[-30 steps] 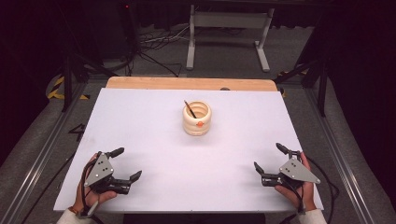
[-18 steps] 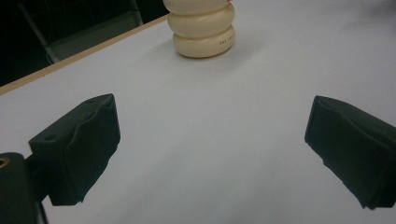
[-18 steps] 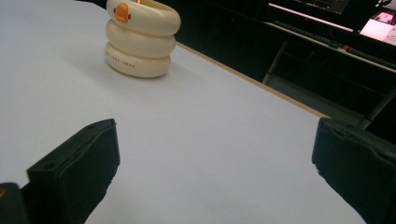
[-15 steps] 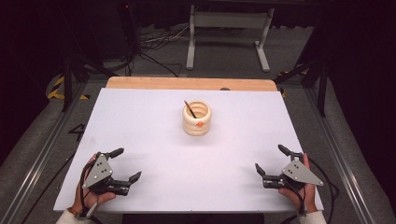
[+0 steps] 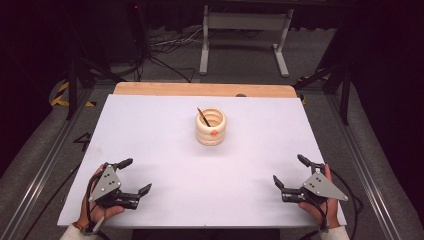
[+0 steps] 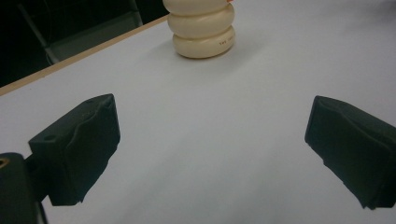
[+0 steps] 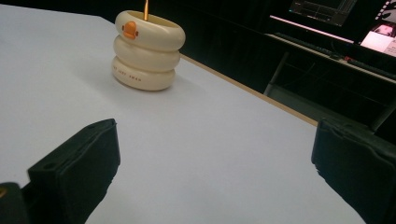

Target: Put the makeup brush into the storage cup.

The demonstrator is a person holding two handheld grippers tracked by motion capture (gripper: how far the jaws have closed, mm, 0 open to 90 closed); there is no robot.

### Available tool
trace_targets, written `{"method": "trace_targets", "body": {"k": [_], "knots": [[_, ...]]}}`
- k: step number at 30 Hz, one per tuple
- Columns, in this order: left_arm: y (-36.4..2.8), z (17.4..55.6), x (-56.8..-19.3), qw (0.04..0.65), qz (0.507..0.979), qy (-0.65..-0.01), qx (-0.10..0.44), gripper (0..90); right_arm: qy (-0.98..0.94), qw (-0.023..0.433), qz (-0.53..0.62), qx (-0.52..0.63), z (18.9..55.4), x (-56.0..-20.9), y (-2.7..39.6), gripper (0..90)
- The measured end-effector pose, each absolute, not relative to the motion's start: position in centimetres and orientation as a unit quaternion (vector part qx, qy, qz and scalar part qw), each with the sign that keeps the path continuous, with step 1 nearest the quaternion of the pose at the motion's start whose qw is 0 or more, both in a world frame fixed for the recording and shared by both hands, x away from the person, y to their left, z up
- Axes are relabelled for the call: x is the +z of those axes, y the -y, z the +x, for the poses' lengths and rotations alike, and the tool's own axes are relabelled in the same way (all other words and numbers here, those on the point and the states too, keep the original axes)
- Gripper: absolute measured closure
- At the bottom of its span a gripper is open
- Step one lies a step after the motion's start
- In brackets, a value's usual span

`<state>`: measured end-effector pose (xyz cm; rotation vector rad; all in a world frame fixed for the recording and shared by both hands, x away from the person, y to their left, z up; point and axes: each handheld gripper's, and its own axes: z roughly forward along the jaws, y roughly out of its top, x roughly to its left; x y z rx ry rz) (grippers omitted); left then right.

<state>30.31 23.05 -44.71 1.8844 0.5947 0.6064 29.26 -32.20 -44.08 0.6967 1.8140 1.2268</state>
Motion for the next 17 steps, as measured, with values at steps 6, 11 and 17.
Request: {"method": "trace_targets", "body": {"k": [6,11,17], "knots": [[-23.07,30.37,-44.73,0.511,0.783,-0.248,0.252,4.1,-0.722,0.408,0.277,0.484,29.30,-44.08,32.11,1.7],[-23.09,30.41,-44.71,0.513,0.781,-0.249,0.253,4.1,-0.719,0.406,0.281,0.489,29.30,-43.94,32.16,1.9],[-22.97,30.48,-44.71,0.512,0.781,-0.252,0.254,4.1,-0.722,0.404,0.281,0.487,29.37,-44.06,32.11,1.9]]}}
